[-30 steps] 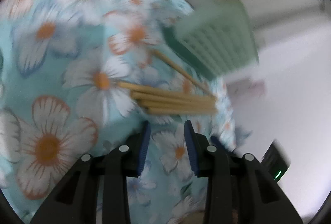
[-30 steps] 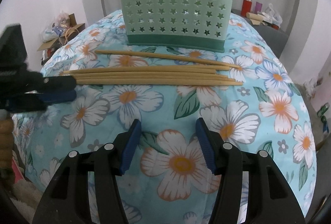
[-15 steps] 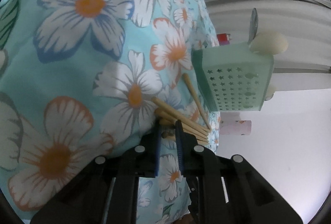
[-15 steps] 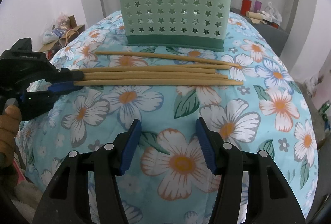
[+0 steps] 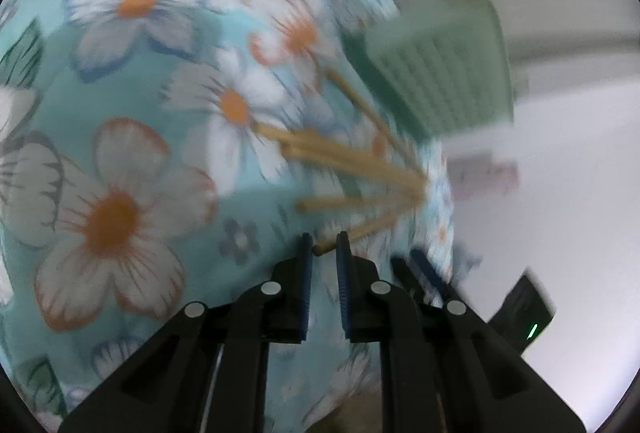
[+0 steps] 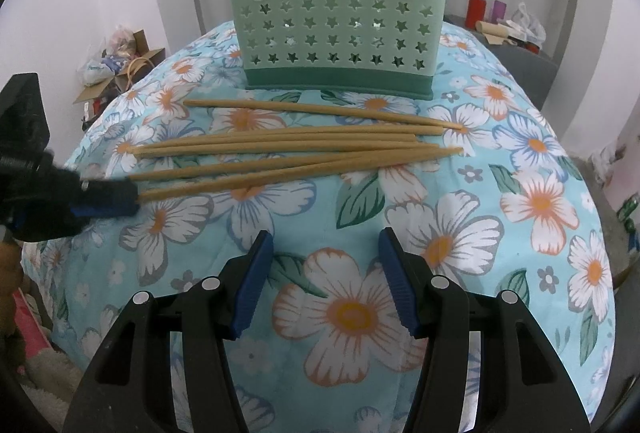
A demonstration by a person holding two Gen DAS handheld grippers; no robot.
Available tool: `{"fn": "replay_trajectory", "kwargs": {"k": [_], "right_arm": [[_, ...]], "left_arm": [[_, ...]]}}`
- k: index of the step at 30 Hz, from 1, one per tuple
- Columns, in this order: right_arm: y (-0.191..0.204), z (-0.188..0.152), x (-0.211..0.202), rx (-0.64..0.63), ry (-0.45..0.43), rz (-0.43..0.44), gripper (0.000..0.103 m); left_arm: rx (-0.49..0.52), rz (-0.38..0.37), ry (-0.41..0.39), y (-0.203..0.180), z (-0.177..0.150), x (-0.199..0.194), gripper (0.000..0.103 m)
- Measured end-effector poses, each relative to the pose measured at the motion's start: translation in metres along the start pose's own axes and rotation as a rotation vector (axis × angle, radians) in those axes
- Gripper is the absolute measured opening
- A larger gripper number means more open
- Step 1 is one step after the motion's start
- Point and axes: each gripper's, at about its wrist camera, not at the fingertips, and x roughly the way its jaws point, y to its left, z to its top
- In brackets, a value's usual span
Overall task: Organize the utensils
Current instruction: 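Grasp a wooden chopstick with the left gripper and lift it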
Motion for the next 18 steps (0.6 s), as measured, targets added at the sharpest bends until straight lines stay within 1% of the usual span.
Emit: {"fn": "replay_trajectory", "kwargs": {"k": [3,6,9,12,13,16,18], "right_arm": [[-0.003,0.001,-0.002,0.010,0.002,0.003,0.053],[-0.008,0.002,-0.005,0.022,0.001,-0.003,0.053],[-0.015,0.004,-0.007,0.052,0.001,0.004,0.053],[-0.026,0.006,-0.010,0.091,0.003,0.014,0.053],[-0.029,0.007,-0.010,0.103,0.004,0.018,0.053],[-0.035,0.008,-0.010,0.128,0.010,0.030,0.053],[-0.037,0.008,-0.009,0.136,0.014,0.031,0.053]], "left_arm": [[0.137,0.055,0.090,-0.014,-0.009,0.004,0.011],[0.241,0.093,0.125,-0.027,-0.013,0.002,0.011],[0.305,0.102,0.091,-0.038,-0.010,-0.007,0.011],[0.399,0.120,0.026,-0.053,0.001,-0.017,0.011],[0.420,0.123,0.019,-0.058,0.004,-0.016,0.011],[0.545,0.165,0.010,-0.082,0.012,-0.007,0.011],[0.637,0.193,0.009,-0.100,0.015,0.006,0.012]]}}
